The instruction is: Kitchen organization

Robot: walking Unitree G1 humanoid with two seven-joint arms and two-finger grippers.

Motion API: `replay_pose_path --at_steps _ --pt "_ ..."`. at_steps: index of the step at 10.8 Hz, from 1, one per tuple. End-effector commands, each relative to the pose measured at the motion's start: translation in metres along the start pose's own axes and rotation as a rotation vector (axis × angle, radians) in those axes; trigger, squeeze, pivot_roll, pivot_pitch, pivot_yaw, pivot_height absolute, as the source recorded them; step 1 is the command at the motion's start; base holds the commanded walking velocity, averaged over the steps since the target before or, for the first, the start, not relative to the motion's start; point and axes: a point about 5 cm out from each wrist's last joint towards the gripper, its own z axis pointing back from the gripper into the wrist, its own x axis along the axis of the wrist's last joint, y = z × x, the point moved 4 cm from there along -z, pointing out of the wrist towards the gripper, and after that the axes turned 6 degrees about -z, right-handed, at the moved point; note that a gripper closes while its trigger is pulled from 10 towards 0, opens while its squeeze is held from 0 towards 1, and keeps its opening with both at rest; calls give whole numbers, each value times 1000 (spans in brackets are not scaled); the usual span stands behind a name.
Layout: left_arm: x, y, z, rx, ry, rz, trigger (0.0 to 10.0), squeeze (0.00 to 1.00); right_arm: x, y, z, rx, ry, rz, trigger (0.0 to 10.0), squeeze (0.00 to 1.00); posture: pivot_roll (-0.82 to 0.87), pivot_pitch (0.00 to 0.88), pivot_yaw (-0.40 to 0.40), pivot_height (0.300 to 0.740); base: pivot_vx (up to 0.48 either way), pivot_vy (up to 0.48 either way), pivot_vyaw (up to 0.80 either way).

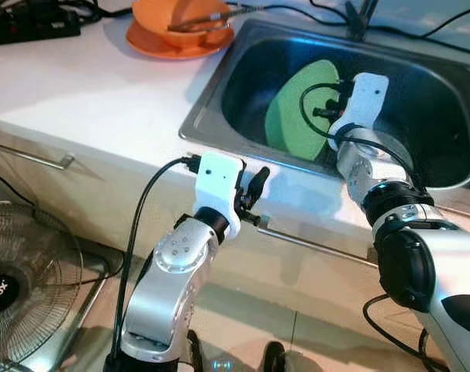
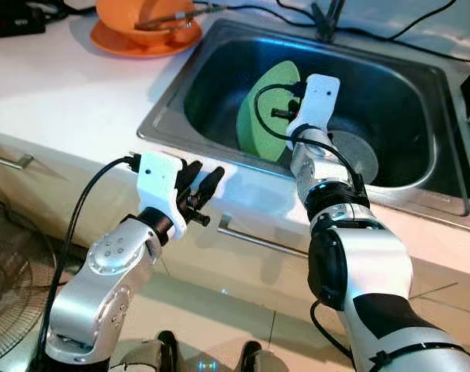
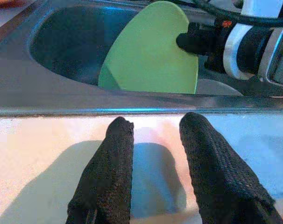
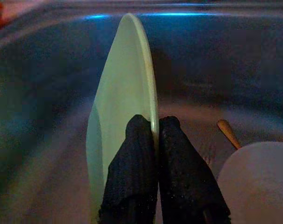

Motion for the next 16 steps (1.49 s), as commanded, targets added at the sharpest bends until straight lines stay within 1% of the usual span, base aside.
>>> replay_pose_path --at_steps 1,4,5,6,7,8,9,10,11,12,13,14,15,16 --pt "5 1 0 2 -7 -11 10000 0 8 -2 -1 -1 -7 20 10000 0 170 265 -51 740 0 0 0" --pt "10 4 -1 6 -15 -36 10000 0 -3 -5 0 -12 32 39 10000 0 178 267 -48 740 0 0 0" --pt "10 4 -1 6 -12 -37 10000 0 -7 -5 0 -13 48 49 10000 878 182 268 -51 740 0 0 0" --pt "10 4 -1 7 -9 -37 10000 0 -10 -5 1 -12 57 60 10000 1000 184 268 -51 740 0 0 0" --pt "9 5 -1 7 -8 -37 10000 0 -12 -5 1 -11 60 62 10000 988 187 269 -51 740 0 0 0" --pt "9 5 0 10 -5 -37 10000 0 -12 -4 1 -10 61 62 10000 110 188 269 -51 740 0 0 0" --pt "8 6 0 13 -2 -39 10000 0 -13 -4 1 -9 61 62 10000 0 189 268 -51 740 0 0 0" --pt "8 7 0 13 -1 -39 10000 0 -13 -3 1 -8 62 65 10000 0 189 269 -50 740 0 0 0" --pt "6 6 1 11 5 -40 10000 0 -15 -4 2 -8 66 78 10000 1000 189 271 -48 740 0 0 0" --pt "5 6 1 10 8 -40 10000 0 -15 -5 2 -13 62 110 10000 988 187 271 -46 740 0 0 0" --pt "5 6 1 8 11 -43 10000 0 -13 -6 2 -12 49 152 10000 0 185 271 -45 740 0 0 0" --pt "4 5 0 2 14 -45 10000 0 -9 -7 2 -20 30 220 10000 0 186 269 -42 740 0 0 0" --pt "4 5 0 0 15 -46 10000 0 -9 -8 2 -21 23 243 10000 0 186 269 -42 740 0 0 0" --pt "3 4 0 -5 18 -45 10000 0 -13 -8 2 -15 43 280 10000 0 184 267 -41 740 0 0 0"
